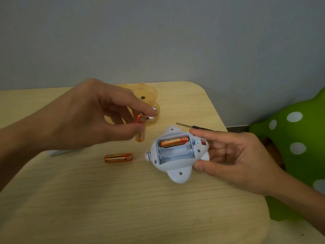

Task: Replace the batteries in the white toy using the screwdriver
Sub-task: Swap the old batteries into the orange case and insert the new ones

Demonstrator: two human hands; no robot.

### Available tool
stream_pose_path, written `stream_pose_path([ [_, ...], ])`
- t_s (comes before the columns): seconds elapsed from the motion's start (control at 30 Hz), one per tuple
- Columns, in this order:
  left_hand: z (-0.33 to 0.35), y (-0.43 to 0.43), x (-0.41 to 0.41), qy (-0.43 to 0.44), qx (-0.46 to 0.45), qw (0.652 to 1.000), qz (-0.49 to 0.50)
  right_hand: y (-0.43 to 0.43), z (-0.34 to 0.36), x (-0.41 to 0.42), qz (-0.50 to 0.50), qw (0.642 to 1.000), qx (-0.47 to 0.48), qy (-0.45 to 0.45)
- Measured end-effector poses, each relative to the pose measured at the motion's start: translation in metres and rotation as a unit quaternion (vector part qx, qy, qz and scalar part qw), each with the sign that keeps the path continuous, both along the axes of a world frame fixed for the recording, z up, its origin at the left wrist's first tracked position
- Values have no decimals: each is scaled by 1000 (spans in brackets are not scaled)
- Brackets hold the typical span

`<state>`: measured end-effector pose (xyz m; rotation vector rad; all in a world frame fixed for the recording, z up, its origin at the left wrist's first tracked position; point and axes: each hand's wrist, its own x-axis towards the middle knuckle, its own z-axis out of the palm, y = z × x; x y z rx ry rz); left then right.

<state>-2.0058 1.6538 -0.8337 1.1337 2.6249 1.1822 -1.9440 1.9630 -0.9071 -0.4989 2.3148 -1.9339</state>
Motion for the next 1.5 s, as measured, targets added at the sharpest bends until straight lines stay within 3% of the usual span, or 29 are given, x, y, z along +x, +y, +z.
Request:
stream_pose_path([
  [0.17,-12,34,20,28,-7,1000,8,-1,1,0,-2,1000,3,1],
  [0.4,-27,50,28,142,-84,985,40,0,0,0,-3,1000,7,9],
  [0.53,-30,60,34,179,-75,980,46,0,-2,1,-10,1000,3,13],
  [0.77,-39,71,39,146,-39,986,66,2,-3,1,-14,1000,-4,18],
  [1.0,-13,57,23,103,-72,990,64,0,-1,0,-17,1000,-2,20],
  [1.07,5,37,13,78,-102,988,84,0,0,0,-14,1000,0,25],
  [1.27,12,-10,8,-1,-308,947,93,-1,-1,0,-12,1000,0,25],
  [1.5,-19,-6,16,-18,-283,957,56,0,0,1,-9,1000,2,23],
])
